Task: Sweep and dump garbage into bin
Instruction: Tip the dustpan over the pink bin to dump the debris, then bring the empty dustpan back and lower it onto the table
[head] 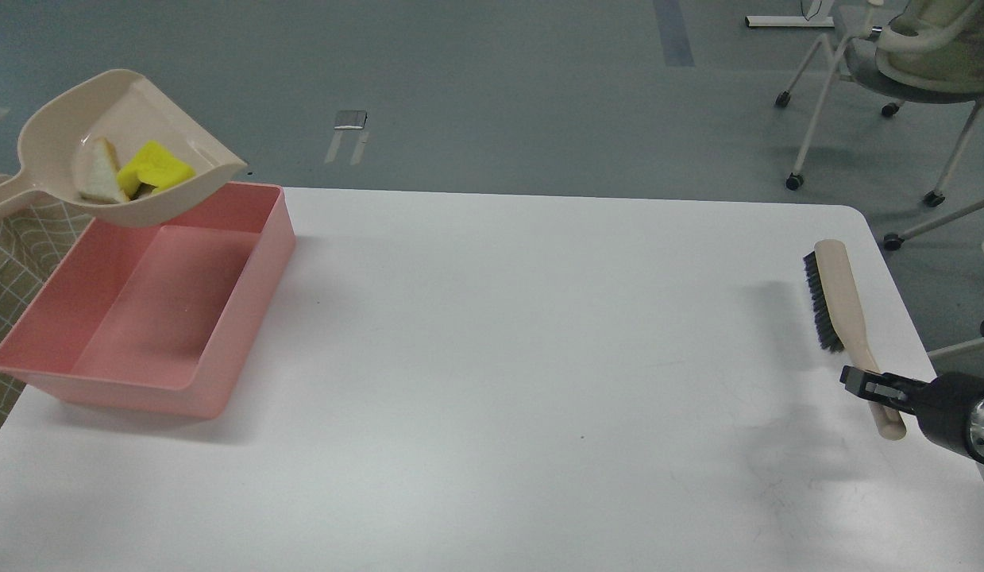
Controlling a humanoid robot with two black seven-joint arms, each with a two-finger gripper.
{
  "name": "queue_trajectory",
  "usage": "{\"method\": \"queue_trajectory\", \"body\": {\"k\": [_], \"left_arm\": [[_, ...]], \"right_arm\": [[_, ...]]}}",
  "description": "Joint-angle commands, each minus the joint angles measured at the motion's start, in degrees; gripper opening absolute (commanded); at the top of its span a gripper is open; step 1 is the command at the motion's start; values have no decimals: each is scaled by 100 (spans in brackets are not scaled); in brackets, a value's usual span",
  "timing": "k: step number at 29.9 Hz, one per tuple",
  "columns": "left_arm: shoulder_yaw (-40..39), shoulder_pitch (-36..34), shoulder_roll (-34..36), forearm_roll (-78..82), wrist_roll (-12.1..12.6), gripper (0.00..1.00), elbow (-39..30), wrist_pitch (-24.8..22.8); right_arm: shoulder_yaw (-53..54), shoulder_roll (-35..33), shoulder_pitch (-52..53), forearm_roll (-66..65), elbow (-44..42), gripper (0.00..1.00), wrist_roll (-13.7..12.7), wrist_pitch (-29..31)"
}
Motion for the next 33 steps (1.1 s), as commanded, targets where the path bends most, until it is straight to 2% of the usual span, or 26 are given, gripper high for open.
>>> {"method": "queue_trajectory", "body": {"k": [1, 6, 15, 19, 23, 27, 33], "left_arm": [[-19, 174, 441, 367, -144, 7, 317, 2], [-19, 122, 722, 904, -188, 7, 538, 2], [51, 113, 1821, 2372, -162, 5, 511, 72], [51, 139, 2444, 2880, -223, 6, 511, 72], [51, 113, 2603, 3522, -246, 6, 503, 107], [42, -71, 2796, 4270, -246, 6, 380, 204], [25, -116, 3332, 4297, -246, 6, -7, 213]], "right_arm": [[158, 125, -8, 0, 3, 0, 8, -2], [203, 169, 1, 184, -14, 0, 25, -2], [264, 169, -8, 387, -5, 0, 34, -2], [273, 169, -34, 457, 3, 0, 34, -2], [273, 169, -34, 501, 12, 0, 43, -2], [273, 169, -52, 615, 3, 0, 43, -2], [264, 177, -139, 606, 73, 0, 43, -2]]}}
